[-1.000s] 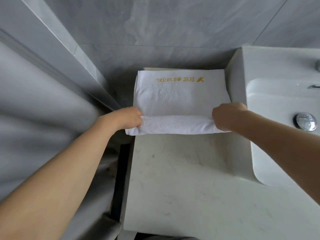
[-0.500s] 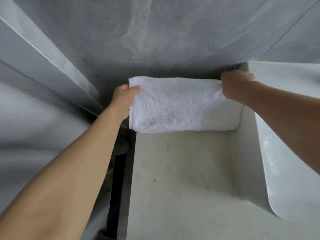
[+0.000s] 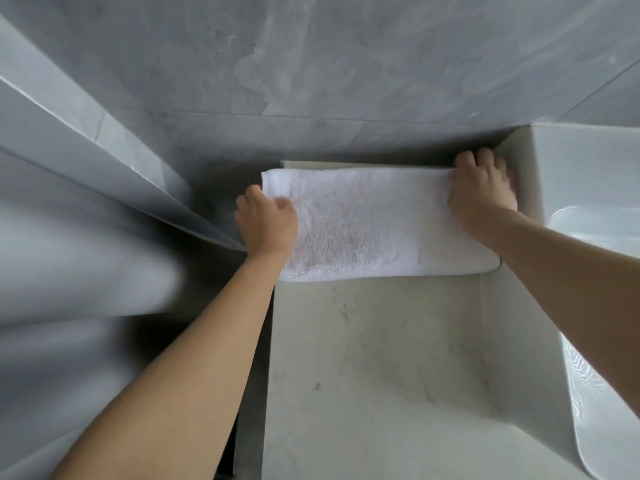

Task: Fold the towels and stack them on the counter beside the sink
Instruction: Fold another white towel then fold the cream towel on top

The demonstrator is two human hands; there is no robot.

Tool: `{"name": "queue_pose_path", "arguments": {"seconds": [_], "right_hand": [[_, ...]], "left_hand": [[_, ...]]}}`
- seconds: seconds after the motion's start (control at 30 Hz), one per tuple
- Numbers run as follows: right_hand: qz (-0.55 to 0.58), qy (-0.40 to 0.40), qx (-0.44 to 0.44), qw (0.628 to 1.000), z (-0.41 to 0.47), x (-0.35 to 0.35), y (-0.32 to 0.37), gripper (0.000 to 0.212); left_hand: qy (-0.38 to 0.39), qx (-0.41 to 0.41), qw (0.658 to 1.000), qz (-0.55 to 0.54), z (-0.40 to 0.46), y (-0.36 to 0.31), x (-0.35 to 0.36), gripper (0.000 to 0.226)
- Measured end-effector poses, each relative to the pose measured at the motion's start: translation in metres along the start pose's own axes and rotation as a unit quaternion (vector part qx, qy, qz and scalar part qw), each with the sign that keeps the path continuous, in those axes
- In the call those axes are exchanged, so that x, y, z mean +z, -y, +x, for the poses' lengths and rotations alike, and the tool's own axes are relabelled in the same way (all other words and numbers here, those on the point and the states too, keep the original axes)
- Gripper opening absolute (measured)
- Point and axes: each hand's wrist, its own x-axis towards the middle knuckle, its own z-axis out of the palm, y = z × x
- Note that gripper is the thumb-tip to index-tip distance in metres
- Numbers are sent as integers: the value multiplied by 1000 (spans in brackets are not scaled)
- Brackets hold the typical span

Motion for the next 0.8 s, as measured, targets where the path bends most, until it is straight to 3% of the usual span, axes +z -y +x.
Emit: {"name": "queue_pose_path", "arguments": {"seconds": [0.07, 0.13, 0.2, 0.27, 0.33, 0.4, 0.47, 0.5, 0.6, 0.8], "right_hand": [[32, -60, -6, 998, -10, 8, 0, 40], [37, -86, -81, 992, -25, 18, 6, 52], [27, -43, -154, 987, -36, 30, 13, 61], [19, 11, -160, 987, -43, 42, 12, 64], [28, 28, -148, 988, -43, 51, 4, 67], [23, 31, -159, 987, -41, 56, -2, 70], [12, 28, -157, 987, -39, 57, -4, 73], [8, 26, -146, 989, -39, 58, -3, 73], [-3, 23, -127, 992, -40, 62, -5, 75], [10, 0, -116, 993, -36, 68, -11, 74]], "left_hand": [[24, -26, 999, -8, 1, 2, 3, 41], [71, -60, 991, -93, 3, 0, 3, 44], [87, -39, 980, -174, 1, -5, 5, 50], [51, -12, 979, -195, -8, -11, 2, 62], [-68, 58, 989, -118, -14, -13, -2, 73], [-134, 219, 966, 29, -23, -18, 3, 72], [-64, 376, 916, 127, -32, -28, 25, 61], [-3, 416, 894, 166, -37, -31, 37, 59], [87, 405, 860, 299, -36, -16, 66, 65], [52, 348, 873, 338, -30, -2, 65, 72]]}}
